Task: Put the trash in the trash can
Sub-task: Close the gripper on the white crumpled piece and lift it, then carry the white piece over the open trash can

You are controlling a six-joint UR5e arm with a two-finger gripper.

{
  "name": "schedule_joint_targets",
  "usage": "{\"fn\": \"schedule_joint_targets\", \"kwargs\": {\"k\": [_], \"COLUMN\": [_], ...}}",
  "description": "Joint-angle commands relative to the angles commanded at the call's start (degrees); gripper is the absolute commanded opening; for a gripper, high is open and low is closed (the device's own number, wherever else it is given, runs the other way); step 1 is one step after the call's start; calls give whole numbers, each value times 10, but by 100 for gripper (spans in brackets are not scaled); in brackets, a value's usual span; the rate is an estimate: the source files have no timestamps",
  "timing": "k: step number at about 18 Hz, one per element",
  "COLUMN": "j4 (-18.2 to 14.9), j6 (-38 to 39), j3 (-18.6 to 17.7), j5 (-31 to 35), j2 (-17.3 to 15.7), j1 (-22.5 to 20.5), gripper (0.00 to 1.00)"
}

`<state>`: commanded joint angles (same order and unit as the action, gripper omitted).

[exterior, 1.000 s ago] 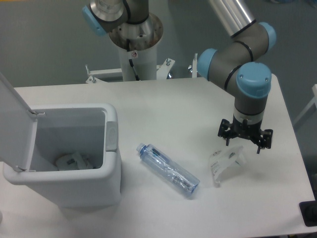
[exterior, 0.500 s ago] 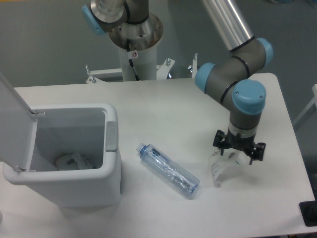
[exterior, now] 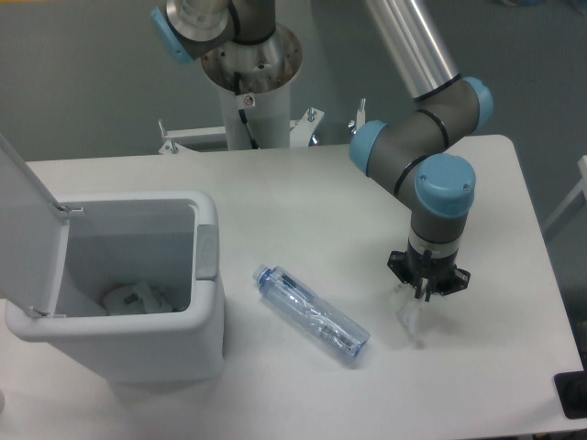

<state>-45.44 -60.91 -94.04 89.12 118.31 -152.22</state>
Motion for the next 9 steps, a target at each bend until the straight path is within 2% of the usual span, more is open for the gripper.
{"fn": "schedule_joint_targets", "kwargs": {"k": [3, 7, 9], "j4": [-2, -1, -1], "j6": [30, 221, 305], "j3": [2, 11, 13], "j5": [-14, -174, -230], "j2": [-42, -131, -156], "j1": [-11, -38, -39], "gripper": [0, 0, 0]}}
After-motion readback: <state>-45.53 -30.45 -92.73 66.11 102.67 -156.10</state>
